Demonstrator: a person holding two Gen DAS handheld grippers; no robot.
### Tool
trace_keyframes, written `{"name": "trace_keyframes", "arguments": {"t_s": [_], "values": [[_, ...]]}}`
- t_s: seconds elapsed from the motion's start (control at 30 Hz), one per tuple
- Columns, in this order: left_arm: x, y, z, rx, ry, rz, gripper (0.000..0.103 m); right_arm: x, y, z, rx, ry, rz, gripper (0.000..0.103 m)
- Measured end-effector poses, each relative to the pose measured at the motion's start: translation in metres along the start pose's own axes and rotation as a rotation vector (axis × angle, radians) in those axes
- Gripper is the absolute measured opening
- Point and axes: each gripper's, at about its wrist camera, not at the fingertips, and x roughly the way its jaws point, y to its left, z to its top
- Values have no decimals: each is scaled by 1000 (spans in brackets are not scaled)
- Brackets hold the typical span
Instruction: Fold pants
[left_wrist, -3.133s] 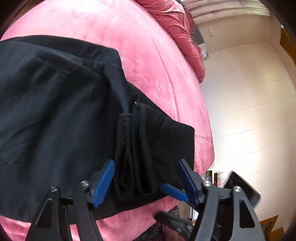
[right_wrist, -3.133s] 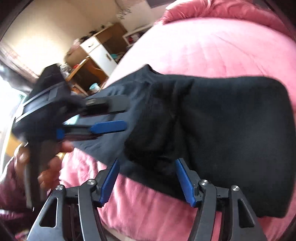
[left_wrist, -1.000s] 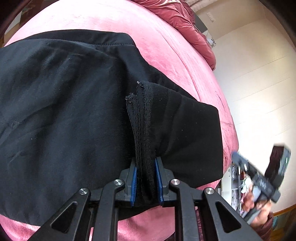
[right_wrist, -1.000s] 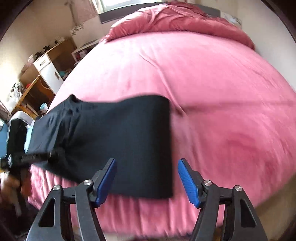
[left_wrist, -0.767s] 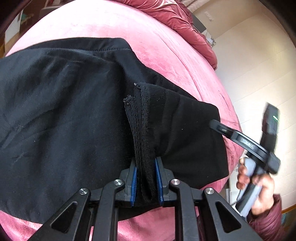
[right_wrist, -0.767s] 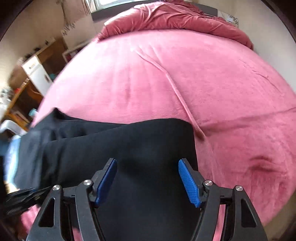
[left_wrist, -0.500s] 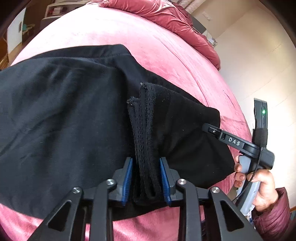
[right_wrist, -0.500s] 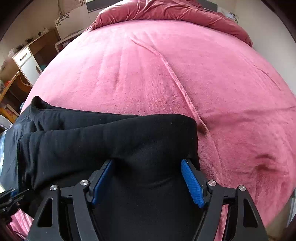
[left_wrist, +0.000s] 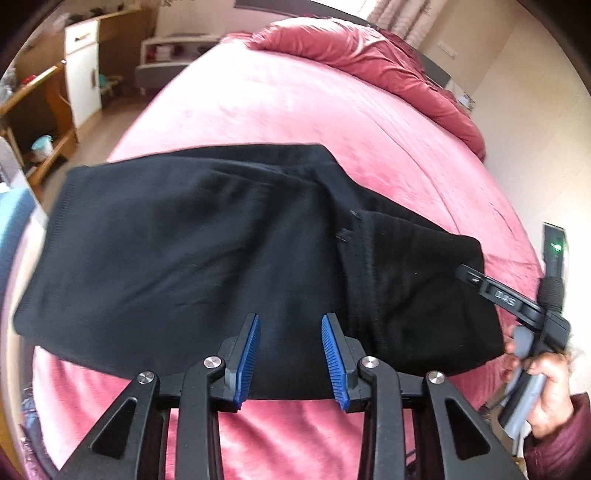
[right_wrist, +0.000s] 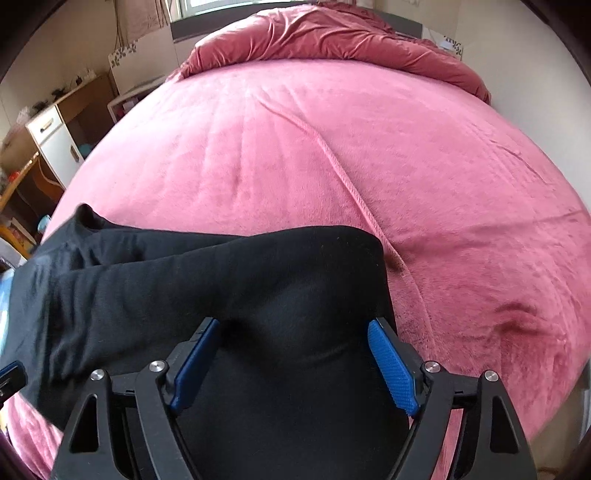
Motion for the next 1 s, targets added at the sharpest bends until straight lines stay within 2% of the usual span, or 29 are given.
{"name": "trace_keyframes", "arguments": {"t_s": [0.13, 0.27, 0.43, 0.6, 0.63, 0.73, 0.77, 0.8, 0.87, 1.0], "values": [[-11, 7, -3, -12, -28, 38, 35, -23, 7, -8, 1, -41, 17, 82], [-21, 17, -6, -22, -41, 56, 35, -42, 23, -16, -24, -65, 76, 82], [-24, 26, -9, -50, -35, 65, 35, -50, 52, -31, -71, -39, 181, 82], [-26, 30, -12, -60, -30, 74, 36, -49, 86, -43, -151, -13, 251, 82], [-25, 31, -11, -63, -28, 75, 36, -48, 92, -45, -166, -6, 262, 79], [-24, 35, -13, -79, -16, 70, 36, -43, 109, -50, -212, 24, 281, 62], [-23, 39, -13, -97, -9, 63, 36, -37, 116, -51, -233, 39, 272, 55], [-23, 43, -14, -113, -5, 59, 36, -32, 119, -52, -240, 46, 269, 53], [-23, 57, -14, -162, 6, 48, 36, -19, 126, -53, -261, 66, 257, 52], [-37, 111, -13, -353, 3, 10, 36, -10, 129, -50, -274, 58, 240, 52]]}}
